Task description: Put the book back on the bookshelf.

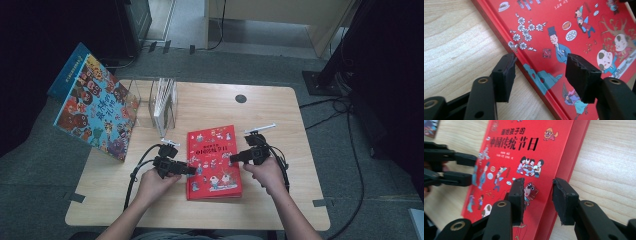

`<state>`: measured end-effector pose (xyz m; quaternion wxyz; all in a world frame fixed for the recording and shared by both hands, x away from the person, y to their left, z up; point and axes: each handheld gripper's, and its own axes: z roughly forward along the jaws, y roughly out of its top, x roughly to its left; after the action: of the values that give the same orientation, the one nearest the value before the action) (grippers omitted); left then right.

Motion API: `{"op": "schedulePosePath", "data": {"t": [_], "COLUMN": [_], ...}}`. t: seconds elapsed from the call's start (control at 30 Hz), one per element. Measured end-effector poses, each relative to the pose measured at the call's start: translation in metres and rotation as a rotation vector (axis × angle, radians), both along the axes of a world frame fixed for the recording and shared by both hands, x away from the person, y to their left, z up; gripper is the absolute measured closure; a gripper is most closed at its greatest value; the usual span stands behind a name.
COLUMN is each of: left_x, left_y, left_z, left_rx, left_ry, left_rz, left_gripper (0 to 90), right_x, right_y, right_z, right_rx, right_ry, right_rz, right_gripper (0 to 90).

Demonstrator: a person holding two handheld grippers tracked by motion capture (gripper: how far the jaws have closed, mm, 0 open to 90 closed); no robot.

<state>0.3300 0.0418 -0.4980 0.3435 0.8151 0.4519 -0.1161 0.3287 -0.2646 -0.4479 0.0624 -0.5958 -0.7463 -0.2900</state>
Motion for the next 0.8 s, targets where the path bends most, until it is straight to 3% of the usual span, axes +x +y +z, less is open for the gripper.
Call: {"op": "schedulePosePath", "data": {"t": [0.07, 0.13, 0.17, 0.23, 0.33, 0.43, 0.6, 0.67, 0.8], "left_x": [0.0, 0.0, -0.001, -0.002, -0.002, -0.004, -0.002, 0.0, 0.001], "left_y": [0.001, 0.0, 0.0, 0.0, -0.001, -0.001, 0.003, 0.007, 0.008], "left_z": [0.0, -0.001, -0.001, -0.001, -0.001, -0.003, -0.005, -0.006, -0.006], "left_rx": [0.006, 0.003, 0.001, -0.001, -0.001, -0.012, -0.061, -0.092, -0.099], "left_ry": [-0.01, -0.022, -0.027, -0.038, -0.046, -0.069, -0.043, -0.011, -0.004], "left_rz": [-0.013, -0.016, -0.02, -0.021, -0.025, -0.018, -0.003, 0.012, 0.016], "left_gripper": [40.8, 40.6, 39.8, 38.7, 37.4, 35.4, 32.4, 32.7, 32.2], "right_x": [0.0, 0.0, 0.001, 0.003, 0.004, 0.007, 0.011, 0.019, 0.025], "right_y": [0.001, 0.004, 0.006, 0.006, 0.01, 0.016, 0.028, 0.036, 0.042], "right_z": [0.005, 0.011, 0.013, 0.017, 0.022, 0.026, 0.034, 0.037, 0.038], "right_rx": [0.002, -0.043, -0.042, -0.006, -0.014, 0.053, 0.053, 0.091, 0.083], "right_ry": [-0.008, -0.017, -0.017, -0.003, 0.004, 0.035, 0.031, 0.055, 0.066], "right_rz": [0.013, 0.044, 0.052, 0.048, 0.067, 0.074, 0.091, 0.086, 0.091], "right_gripper": [63.8, 64.5, 63.9, 64.1, 63.9, 64.0, 65.7, 70.8, 73.0]}}
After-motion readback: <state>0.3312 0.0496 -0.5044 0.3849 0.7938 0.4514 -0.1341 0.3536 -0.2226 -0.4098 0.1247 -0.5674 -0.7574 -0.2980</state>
